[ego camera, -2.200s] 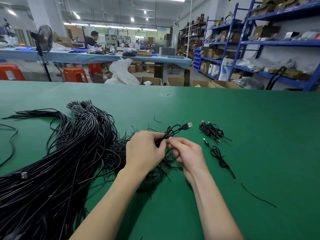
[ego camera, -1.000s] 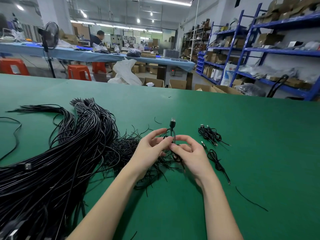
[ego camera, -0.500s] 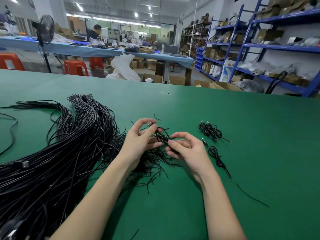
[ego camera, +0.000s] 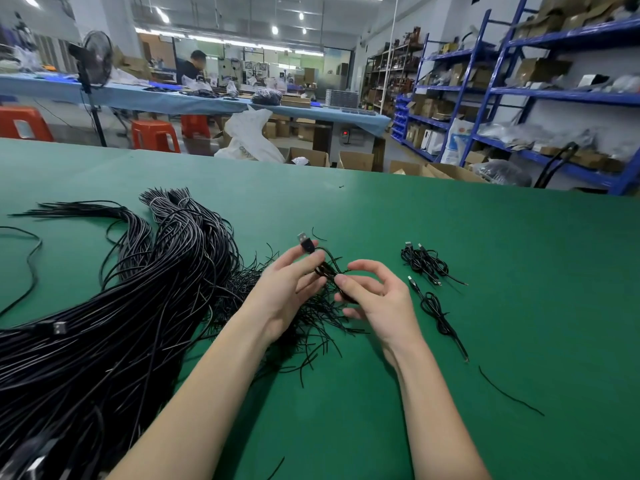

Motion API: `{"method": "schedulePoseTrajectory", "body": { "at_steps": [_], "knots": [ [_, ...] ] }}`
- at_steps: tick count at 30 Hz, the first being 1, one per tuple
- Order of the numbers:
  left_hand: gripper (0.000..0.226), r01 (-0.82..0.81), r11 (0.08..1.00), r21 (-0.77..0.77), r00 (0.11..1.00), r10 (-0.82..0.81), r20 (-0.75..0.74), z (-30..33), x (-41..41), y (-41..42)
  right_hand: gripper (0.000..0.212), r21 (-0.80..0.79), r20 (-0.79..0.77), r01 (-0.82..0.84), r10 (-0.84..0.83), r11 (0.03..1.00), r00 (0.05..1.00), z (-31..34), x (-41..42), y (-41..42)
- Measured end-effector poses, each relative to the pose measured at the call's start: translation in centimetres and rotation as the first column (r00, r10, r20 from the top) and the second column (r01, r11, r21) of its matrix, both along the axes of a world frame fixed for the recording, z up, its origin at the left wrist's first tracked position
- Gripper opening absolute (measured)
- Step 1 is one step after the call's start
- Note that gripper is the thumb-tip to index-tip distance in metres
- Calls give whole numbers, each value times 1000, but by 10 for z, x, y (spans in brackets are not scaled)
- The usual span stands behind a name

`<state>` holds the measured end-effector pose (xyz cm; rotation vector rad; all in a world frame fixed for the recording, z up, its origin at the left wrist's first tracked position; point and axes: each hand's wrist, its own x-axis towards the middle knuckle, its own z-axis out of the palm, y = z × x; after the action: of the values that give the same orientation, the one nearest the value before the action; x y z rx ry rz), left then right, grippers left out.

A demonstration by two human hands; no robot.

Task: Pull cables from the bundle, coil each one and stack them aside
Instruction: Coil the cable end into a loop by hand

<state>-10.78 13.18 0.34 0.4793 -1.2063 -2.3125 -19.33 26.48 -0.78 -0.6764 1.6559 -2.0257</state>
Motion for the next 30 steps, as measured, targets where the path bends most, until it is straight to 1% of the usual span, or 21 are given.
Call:
{"method": "schedulePoseTrajectory", "body": {
  "at_steps": [1, 2, 4, 6, 9, 13, 14, 17, 20, 22, 24, 26, 28, 30],
  "knots": [
    [38, 30, 1000, -6, 1000, -30, -6, -1, 0, 2, 26, 1, 15, -9, 9, 1000, 1000, 1, 1, -2],
    [41, 47, 998, -29, 999, -47, 0, -2, 0, 3, 23, 2, 41, -25, 25, 1000, 999, 2, 1, -2],
    [29, 29, 996, -86, 1000, -29, 8, -3, -1, 2, 16, 1, 112, -63, 62, 998, 992, 4, 0, 0],
    [19, -21, 995, -100, 1000, 23, 13, -2, 1, 0, 15, 8, 147, -94, 92, 996, 985, 6, -4, 4],
    [21, -28, 994, -108, 1000, 29, 8, -2, 2, -1, 8, 22, 149, -116, 111, 993, 983, 5, -4, 6],
    [28, 69, 991, -114, 998, -68, 13, -3, 3, 3, 7, 20, 163, -83, 78, 996, 983, 4, -5, 4],
    [27, 87, 988, -129, 996, -85, 17, -3, 3, 3, 7, 12, 167, -83, 80, 996, 983, 4, -5, 4],
    [21, 69, 979, -189, 996, -58, 66, -3, 3, 2, 6, 42, 154, -107, 99, 993, 983, 4, -4, 2],
    [22, 47, 981, -190, 996, -31, 86, -5, 2, 2, 13, 100, 131, -145, 132, 984, 983, 4, -2, 0],
    [22, 39, 980, -195, 995, -21, 95, -5, 2, 2, 13, 113, 113, -143, 131, 983, 985, 4, 0, 0],
    [23, 20, 981, -192, 996, -3, 90, -6, 2, 2, 8, 108, 52, -103, 98, 989, 994, 4, 1, 2],
    [23, -6, 984, -179, 997, 21, 81, -5, 2, 1, 12, 137, -86, -30, 42, 990, 995, 4, 0, 3],
    [21, -24, 981, -195, 995, 42, 86, -5, 2, 0, 10, 216, -282, 89, -25, 972, 959, 3, -2, 2],
    [20, -30, 977, -210, 995, 50, 88, -5, 2, 0, 6, 252, -412, 195, -77, 948, 908, 2, -3, 1]
  ]
}}
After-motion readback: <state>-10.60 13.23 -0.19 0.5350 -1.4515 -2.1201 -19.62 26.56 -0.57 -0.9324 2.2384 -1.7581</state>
